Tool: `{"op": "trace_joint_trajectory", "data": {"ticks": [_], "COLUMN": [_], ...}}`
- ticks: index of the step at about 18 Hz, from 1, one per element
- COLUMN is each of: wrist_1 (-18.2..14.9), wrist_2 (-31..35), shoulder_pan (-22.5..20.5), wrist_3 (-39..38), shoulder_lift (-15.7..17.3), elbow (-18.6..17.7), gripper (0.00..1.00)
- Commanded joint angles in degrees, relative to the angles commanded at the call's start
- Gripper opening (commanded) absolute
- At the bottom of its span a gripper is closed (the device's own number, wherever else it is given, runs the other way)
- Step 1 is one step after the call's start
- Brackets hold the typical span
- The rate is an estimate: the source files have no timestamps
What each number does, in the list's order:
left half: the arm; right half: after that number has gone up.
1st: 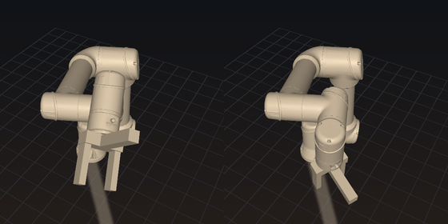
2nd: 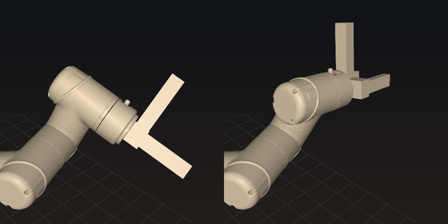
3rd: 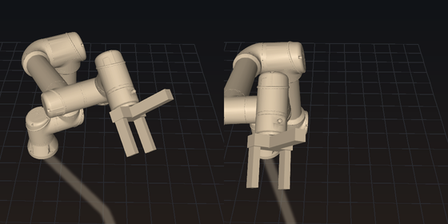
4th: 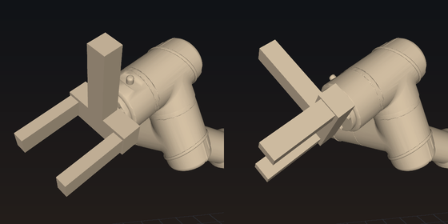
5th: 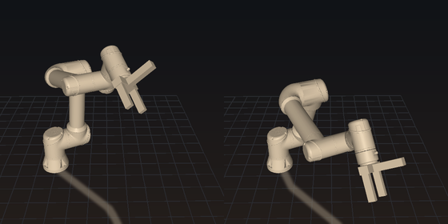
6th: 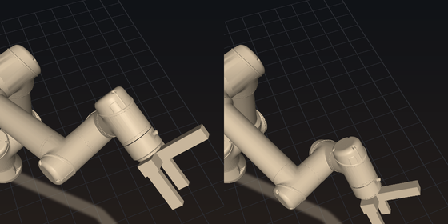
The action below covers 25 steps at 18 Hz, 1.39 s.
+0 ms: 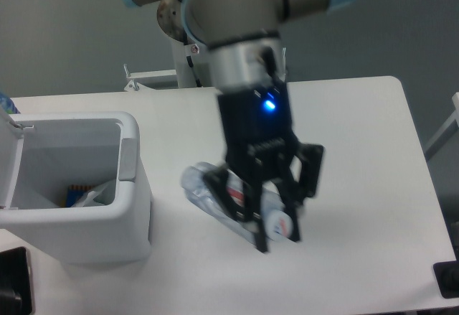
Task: Place the trash in the trash can
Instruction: 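Lift the bottle and carry it over the trash bin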
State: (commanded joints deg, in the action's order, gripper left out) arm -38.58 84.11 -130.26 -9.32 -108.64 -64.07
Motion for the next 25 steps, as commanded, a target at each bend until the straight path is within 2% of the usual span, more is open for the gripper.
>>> {"op": "trace_joint_trajectory", "data": {"ticks": [2,5,8,12,17,20,22,25], "wrist_1": [-0.1,0.0,0.0,-0.1,-0.1,-0.1,-0.1,-0.1], "wrist_2": [0.1,0.2,0.2,0.1,0.1,0.0,0.1,0.1], "shoulder_pan": [1.9,4.9,9.3,12.8,14.4,15.8,16.0,16.0], "wrist_3": [0.0,0.1,0.0,-0.3,-0.1,0.0,0.0,0.1], "shoulder_lift": [1.0,2.0,2.0,2.0,1.6,1.1,1.3,1.5], "elbow": [-0.4,-3.0,-5.0,-7.8,-10.6,-12.8,-14.3,-14.8], "gripper": [0.26,0.26,0.26,0.26,0.27,0.32,0.33,0.33]}}
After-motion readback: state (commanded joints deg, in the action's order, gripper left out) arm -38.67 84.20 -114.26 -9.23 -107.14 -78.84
